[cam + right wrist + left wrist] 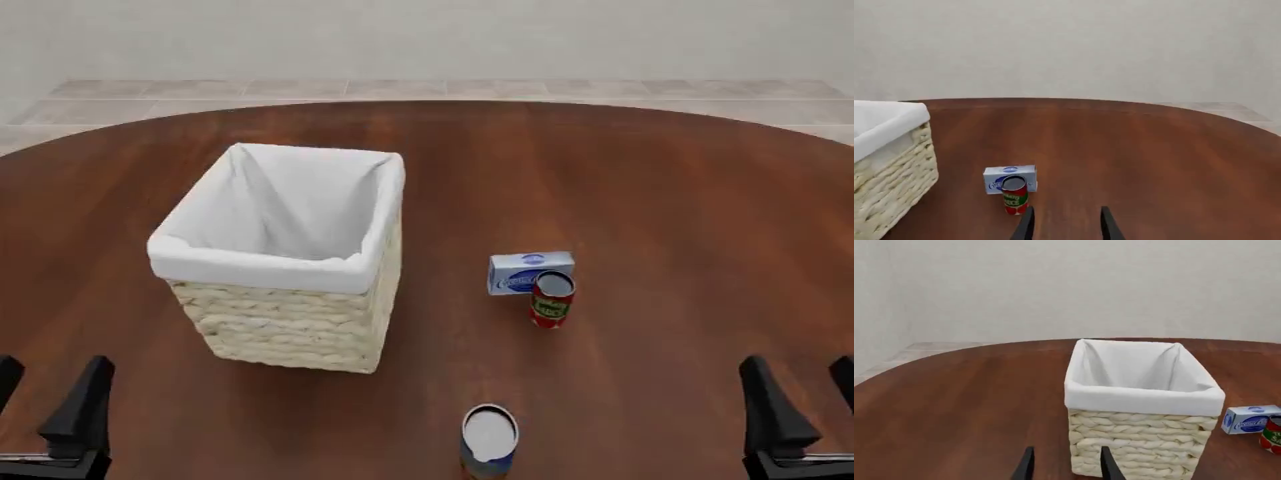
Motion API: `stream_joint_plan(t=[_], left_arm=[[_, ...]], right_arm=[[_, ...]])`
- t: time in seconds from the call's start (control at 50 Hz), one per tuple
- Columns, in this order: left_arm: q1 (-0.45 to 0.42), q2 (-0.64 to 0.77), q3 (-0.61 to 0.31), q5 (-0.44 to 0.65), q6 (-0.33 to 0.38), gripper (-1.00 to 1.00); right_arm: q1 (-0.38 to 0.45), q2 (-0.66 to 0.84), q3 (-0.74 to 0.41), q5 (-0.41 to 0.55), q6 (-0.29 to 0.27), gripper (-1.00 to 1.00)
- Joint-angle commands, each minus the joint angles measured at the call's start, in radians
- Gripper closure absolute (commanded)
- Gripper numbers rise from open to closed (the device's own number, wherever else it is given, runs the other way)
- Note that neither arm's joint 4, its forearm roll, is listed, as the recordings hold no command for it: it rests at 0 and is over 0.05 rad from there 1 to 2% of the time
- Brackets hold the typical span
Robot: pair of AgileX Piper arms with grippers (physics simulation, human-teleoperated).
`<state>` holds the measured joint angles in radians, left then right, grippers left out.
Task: Pick up the tomato sauce, and put it in the basket.
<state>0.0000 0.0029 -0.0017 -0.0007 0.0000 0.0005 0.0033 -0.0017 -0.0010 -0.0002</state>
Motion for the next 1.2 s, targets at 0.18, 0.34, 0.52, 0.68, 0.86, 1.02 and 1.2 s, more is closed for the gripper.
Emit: stream_joint_plan(t=[0.18, 0.34, 0.52, 0.68, 0.86, 1.02, 1.2], left_arm=[[0.000, 0.005, -0.003, -0.001, 0.000, -1.00], [0.000, 0.005, -0.003, -0.001, 0.000, -1.00], [0.000, 0.005, -0.003, -0.001, 0.000, -1.00], [0.000, 0.005, -0.003, -0.001, 0.000, -1.00], [0.000, 0.005, -0.003, -0.001, 0.000, -1.00], [0.000, 0.005, -0.003, -0.001, 0.000, -1.00], [0.000, 0.005, -0.003, -0.001, 0.000, -1.00]], right_arm=[[0.016, 0.031, -0.004, -0.015, -0.019, -1.00], [0.024, 0.099, -0.002, -0.064, -0.025, -1.00], [0.061, 0.323, -0.034, -0.225, -0.021, -1.00], [0.128, 0.487, -0.080, -0.316, -0.017, -1.00], [0.197, 0.663, -0.183, -0.339, 0.012, -1.00], [0.256, 0.745, -0.269, -0.302, 0.031, -1.00], [0.319, 0.855, -0.341, -0.269, 0.011, -1.00]])
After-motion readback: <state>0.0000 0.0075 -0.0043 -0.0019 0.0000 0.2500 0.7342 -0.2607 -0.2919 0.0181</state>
